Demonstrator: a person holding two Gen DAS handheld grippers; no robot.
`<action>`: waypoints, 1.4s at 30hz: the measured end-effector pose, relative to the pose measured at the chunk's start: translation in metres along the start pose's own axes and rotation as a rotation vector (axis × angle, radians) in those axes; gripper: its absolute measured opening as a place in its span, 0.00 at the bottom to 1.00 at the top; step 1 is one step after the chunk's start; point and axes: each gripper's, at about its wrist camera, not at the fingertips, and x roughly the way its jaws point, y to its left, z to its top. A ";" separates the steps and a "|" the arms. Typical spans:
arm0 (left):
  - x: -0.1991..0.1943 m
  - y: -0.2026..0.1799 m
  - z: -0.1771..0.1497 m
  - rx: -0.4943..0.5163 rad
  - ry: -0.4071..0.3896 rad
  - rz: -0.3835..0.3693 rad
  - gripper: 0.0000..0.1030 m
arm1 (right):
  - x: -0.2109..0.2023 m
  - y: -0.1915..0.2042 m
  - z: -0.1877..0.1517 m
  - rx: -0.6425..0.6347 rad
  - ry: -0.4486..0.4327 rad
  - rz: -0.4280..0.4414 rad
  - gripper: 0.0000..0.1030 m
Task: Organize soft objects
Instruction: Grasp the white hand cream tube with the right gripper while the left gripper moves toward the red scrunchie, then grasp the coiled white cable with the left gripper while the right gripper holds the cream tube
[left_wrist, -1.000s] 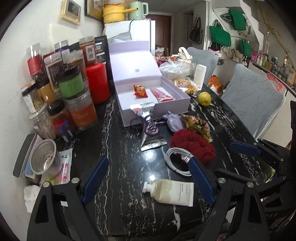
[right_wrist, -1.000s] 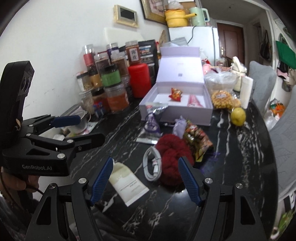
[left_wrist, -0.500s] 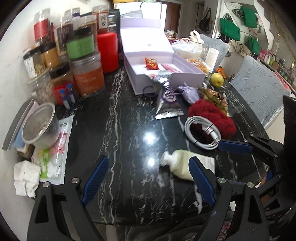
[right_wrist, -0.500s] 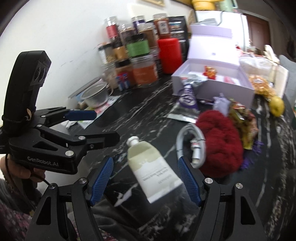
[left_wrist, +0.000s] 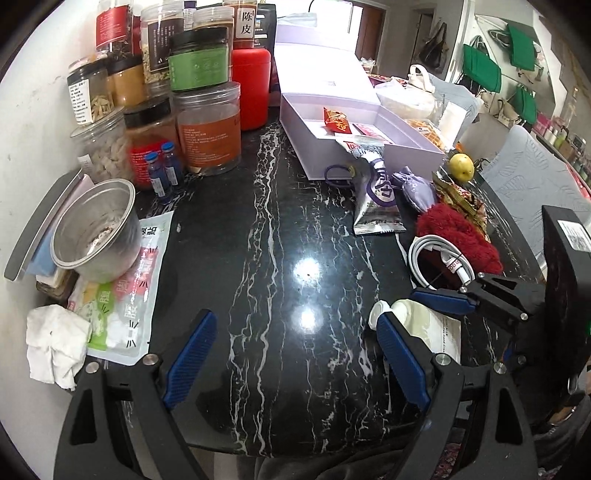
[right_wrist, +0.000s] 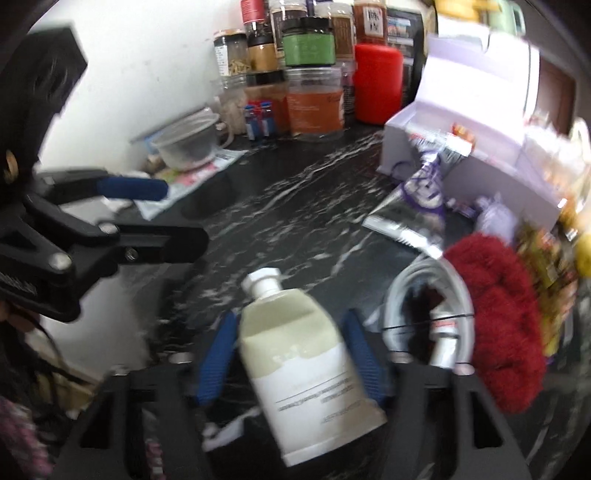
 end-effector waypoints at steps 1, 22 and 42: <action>0.000 0.000 0.000 0.001 -0.001 -0.002 0.87 | 0.001 0.001 0.000 -0.018 -0.002 -0.023 0.51; 0.027 -0.053 0.025 0.083 0.018 -0.212 0.87 | -0.098 -0.049 -0.007 0.179 -0.163 -0.154 0.49; 0.078 -0.121 0.035 0.386 0.089 -0.371 0.87 | -0.110 -0.092 -0.038 0.307 -0.136 -0.211 0.49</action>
